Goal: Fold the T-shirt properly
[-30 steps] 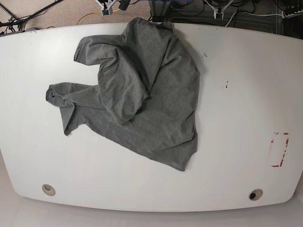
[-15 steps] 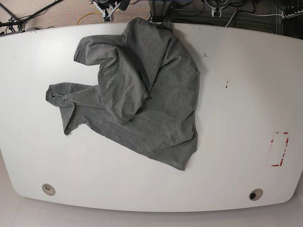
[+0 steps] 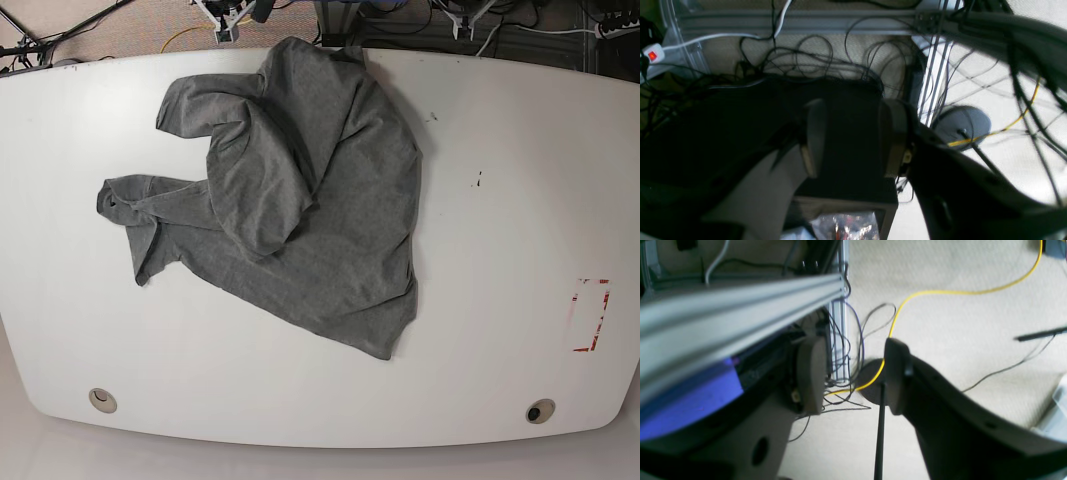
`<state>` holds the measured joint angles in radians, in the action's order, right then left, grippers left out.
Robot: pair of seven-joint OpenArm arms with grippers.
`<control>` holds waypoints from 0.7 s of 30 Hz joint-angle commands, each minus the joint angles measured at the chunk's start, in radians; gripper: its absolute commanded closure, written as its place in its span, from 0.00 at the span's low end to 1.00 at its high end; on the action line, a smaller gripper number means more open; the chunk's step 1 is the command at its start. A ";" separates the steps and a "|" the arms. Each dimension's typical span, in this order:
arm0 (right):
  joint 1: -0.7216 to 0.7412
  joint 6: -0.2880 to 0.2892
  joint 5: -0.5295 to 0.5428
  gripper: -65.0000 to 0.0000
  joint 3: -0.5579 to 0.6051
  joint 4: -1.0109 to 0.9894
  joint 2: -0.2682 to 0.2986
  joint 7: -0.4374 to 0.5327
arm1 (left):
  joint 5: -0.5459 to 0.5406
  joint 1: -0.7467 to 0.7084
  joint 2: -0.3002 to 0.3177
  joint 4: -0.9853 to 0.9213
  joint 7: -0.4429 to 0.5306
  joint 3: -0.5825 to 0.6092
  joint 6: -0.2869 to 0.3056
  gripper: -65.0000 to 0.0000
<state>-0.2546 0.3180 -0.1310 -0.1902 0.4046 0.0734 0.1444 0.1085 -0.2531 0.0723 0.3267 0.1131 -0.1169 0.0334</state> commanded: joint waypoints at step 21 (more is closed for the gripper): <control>-0.398 0.016 0.004 0.59 -0.085 0.552 -0.056 0.054 | -0.006 -0.329 0.008 0.589 0.006 -0.004 -0.005 0.63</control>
<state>-0.5869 0.3317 -0.1299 -0.2729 0.8383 0.0254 0.1936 0.1055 -0.5404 0.0753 0.8745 0.1062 -0.1177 0.0334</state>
